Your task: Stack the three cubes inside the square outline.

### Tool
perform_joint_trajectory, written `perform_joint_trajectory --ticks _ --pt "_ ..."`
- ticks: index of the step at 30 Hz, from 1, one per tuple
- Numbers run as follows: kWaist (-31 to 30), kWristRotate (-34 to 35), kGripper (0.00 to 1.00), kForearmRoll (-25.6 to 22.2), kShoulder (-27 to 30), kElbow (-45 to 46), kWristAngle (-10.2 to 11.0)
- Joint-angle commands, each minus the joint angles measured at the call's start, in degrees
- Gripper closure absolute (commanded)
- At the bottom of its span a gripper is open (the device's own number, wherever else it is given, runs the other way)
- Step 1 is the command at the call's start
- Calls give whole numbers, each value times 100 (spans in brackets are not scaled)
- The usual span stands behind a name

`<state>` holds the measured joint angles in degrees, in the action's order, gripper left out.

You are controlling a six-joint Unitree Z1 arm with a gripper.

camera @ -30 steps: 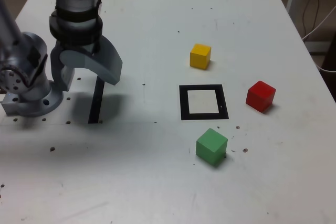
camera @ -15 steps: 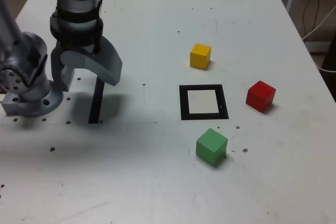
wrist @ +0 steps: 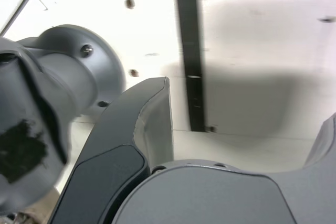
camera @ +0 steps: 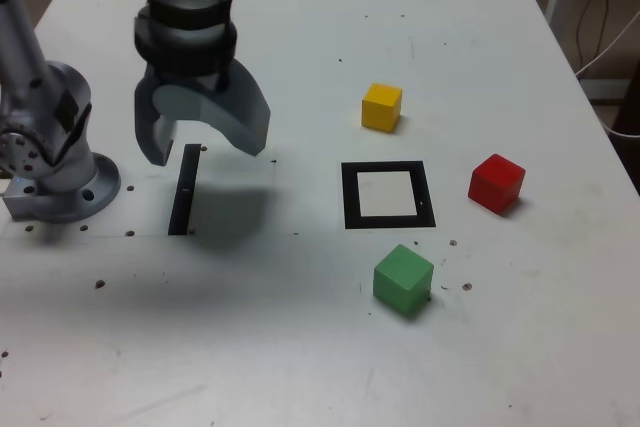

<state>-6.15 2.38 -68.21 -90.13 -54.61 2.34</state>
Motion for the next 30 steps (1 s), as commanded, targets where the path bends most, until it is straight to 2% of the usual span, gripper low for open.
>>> perform_joint_trajectory --ticks 1,30 --pt "-32 -9 1 -138 -165 -296 19" --pt "-132 -1 1 -1114 -2169 -3626 55"
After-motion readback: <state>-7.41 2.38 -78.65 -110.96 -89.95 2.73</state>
